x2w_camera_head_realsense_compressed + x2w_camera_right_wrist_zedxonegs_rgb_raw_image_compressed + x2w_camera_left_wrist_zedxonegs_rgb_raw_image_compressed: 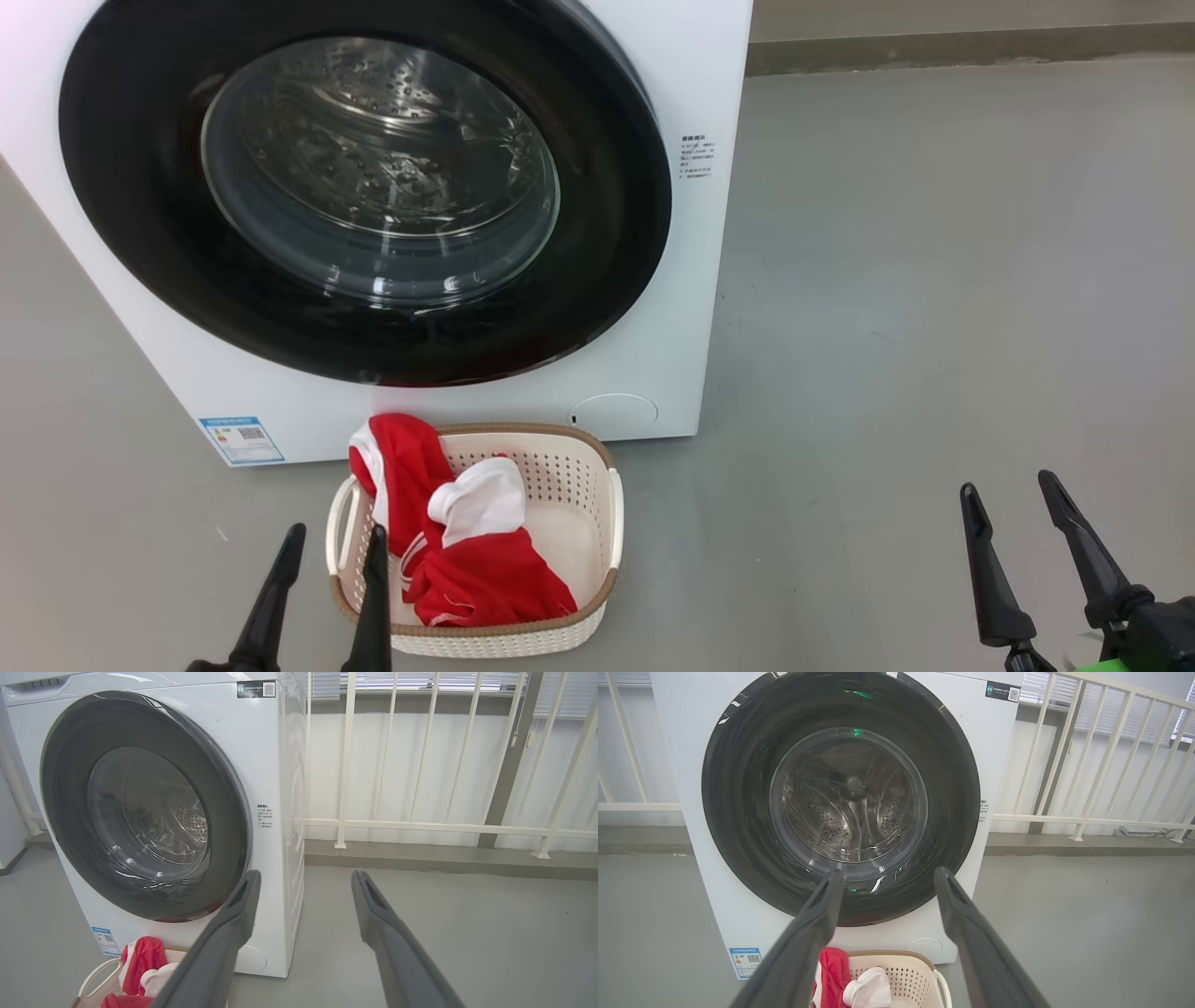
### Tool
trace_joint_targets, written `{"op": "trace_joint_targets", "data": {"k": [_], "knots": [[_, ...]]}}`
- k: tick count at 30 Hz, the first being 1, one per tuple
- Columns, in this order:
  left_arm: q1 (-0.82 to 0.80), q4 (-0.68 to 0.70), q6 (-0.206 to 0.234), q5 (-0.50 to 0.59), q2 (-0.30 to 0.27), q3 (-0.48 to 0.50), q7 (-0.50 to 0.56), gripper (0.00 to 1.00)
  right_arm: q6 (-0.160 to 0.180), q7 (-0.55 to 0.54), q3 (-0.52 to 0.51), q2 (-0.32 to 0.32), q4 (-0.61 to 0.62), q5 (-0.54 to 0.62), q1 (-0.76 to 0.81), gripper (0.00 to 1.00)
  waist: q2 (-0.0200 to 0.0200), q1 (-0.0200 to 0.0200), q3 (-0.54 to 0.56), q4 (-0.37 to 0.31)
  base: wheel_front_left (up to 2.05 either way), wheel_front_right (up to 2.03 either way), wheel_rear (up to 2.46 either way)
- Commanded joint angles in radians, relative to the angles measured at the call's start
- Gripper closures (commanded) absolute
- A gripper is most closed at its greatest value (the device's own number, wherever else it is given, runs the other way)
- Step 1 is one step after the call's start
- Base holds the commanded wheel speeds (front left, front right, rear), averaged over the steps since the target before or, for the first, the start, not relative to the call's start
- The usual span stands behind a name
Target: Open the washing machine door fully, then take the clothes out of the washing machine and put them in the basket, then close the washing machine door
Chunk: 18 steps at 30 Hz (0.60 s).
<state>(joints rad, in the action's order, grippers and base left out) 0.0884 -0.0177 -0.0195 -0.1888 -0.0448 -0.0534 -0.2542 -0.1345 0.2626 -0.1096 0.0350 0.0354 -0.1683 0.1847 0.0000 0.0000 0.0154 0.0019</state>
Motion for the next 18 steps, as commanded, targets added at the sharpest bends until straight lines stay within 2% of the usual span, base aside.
{"op": "trace_joint_targets", "data": {"k": [1, 12, 15, 16, 18], "knots": [[-0.010, 0.024, -0.008, 0.014, -0.006, 0.036, -0.008, 0.00, 0.004, -0.001, 0.025, 0.015, 0.028, -0.006, -0.018, 0.00, 0.0000, 0.0000, -0.002, 0.002, 0.00, 0.00, 0.00], [-0.007, 0.034, -0.014, 0.036, -0.006, 0.041, -0.008, 0.00, 0.004, -0.001, 0.030, 0.015, 0.023, -0.011, -0.016, 0.00, 0.0000, 0.0000, 0.001, 0.011, 0.00, 0.00, 0.00], [-0.008, 0.043, 0.000, 0.055, -0.006, 0.050, -0.008, 0.00, 0.004, -0.001, 0.029, 0.015, 0.021, -0.013, -0.016, 0.00, 0.0000, 0.0000, 0.000, 0.013, 0.00, 0.00, 0.00], [0.014, 0.011, -0.003, 0.050, 0.000, 0.015, 0.000, 1.00, 0.000, 0.000, 0.002, -0.001, -0.004, -0.010, 0.000, 1.00, 0.0000, 0.0000, 0.000, 0.013, 0.00, 0.00, 0.00], [0.017, -0.015, -0.004, 0.048, 0.003, 0.013, 0.003, 1.00, 0.000, 0.000, 0.003, -0.007, -0.030, -0.010, 0.000, 1.00, 0.0000, 0.0000, 0.000, 0.013, 0.00, 0.00, 0.00]]}}
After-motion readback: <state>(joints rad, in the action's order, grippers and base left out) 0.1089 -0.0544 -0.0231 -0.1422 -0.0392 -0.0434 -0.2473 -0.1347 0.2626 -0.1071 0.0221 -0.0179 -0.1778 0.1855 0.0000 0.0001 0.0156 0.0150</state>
